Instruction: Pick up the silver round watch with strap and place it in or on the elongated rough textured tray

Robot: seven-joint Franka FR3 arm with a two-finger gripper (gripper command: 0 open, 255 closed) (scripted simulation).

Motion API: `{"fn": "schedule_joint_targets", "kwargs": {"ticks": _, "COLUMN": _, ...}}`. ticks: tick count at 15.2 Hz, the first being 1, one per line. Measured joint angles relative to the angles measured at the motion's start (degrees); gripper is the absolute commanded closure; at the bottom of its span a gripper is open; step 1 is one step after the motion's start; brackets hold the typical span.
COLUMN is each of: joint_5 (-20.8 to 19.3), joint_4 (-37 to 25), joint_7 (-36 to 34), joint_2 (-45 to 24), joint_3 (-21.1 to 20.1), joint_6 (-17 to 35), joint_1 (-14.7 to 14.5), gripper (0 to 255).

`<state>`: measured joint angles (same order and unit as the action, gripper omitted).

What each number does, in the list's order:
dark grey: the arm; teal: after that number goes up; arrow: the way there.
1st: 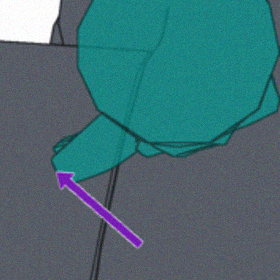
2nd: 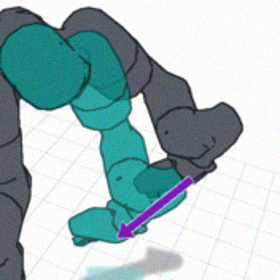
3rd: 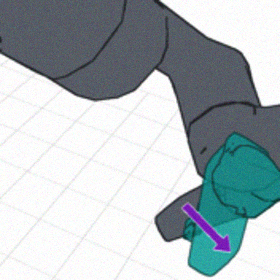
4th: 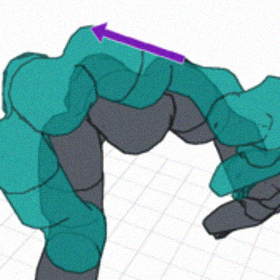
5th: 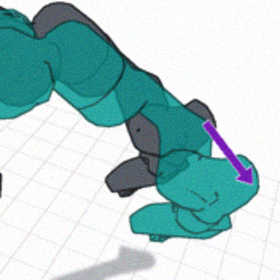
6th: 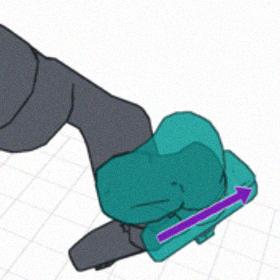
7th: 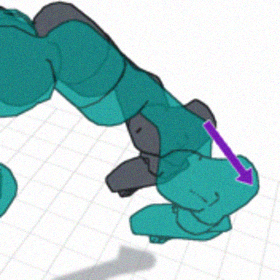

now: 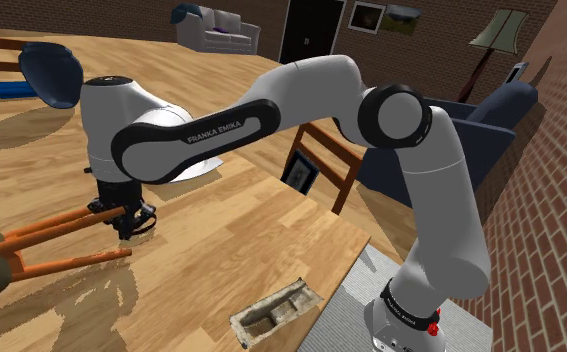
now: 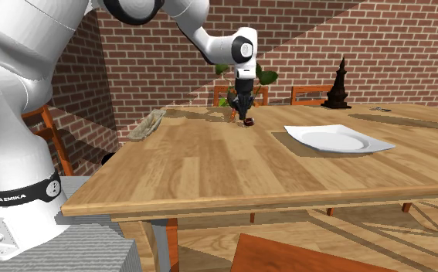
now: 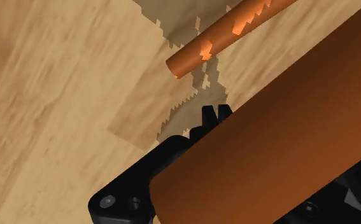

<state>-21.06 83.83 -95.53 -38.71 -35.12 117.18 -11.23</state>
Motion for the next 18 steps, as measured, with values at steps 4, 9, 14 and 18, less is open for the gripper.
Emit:
{"fn": "schedule_joint_targets", "kwargs": {"ticks": 4, "joint_5": 0.00, "joint_4": 0.01, "joint_7": 0.00, "joint_2": -0.04, "joint_3": 0.00, "joint_6": -0.01, "joint_1": -0.02, "gripper": 255}}
{"fn": "schedule_joint_targets", "kwargs": {"ticks": 9, "joint_5": 3.12, "joint_4": 0.09, "joint_7": -9.20, "joint_2": 2.06, "joint_3": 1.49, "joint_6": 0.37, "joint_1": 0.81, "gripper": 0}}
{"fn": "schedule_joint_targets", "kwargs": {"ticks": 14, "joint_5": 8.72, "joint_4": 3.11, "joint_7": -28.12, "joint_2": 7.42, "joint_3": 4.56, "joint_6": 2.69, "joint_1": 2.72, "gripper": 0}}
{"fn": "schedule_joint_targets", "kwargs": {"ticks": 18, "joint_5": 8.64, "joint_4": 4.51, "joint_7": -30.02, "joint_2": 6.80, "joint_3": 5.20, "joint_6": 4.93, "joint_1": 2.68, "gripper": 0}}
